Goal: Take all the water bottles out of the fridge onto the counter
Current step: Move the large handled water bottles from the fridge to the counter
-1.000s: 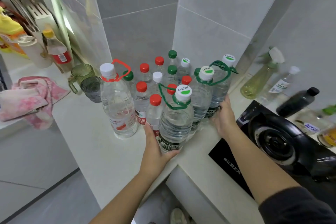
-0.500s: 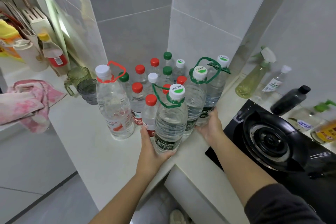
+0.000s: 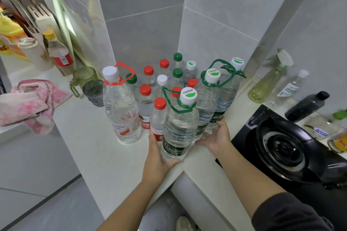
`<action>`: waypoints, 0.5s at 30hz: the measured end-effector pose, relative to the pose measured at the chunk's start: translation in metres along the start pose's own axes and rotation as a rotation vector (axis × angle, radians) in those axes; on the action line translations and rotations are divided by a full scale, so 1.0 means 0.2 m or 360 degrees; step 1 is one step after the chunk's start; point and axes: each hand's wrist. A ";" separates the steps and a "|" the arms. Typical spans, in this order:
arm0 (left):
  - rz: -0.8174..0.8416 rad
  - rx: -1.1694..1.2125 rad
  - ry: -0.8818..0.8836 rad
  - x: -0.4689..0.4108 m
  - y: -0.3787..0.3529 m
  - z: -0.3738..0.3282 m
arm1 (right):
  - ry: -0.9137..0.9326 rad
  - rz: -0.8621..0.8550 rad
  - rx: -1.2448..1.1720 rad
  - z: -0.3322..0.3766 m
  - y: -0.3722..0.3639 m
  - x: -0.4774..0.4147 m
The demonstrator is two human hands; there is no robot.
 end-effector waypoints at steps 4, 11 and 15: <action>0.0089 -0.0054 0.0036 0.06 0.04 0.09 | -0.0020 -0.0052 0.0075 0.01 0.00 0.04; -0.0343 -0.0206 0.0475 0.05 0.32 0.29 | -0.0748 0.0066 0.0142 -0.12 0.02 0.10; -0.0165 0.0010 0.0371 -0.08 0.33 0.29 | -0.0818 0.0150 0.0197 -0.16 0.06 0.05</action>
Point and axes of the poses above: each hand's wrist, its own x-axis away from the middle knuckle, its own y-axis out of the back of the hand, z = x × y, and after that the axes turned 15 degrees about -x, right-handed
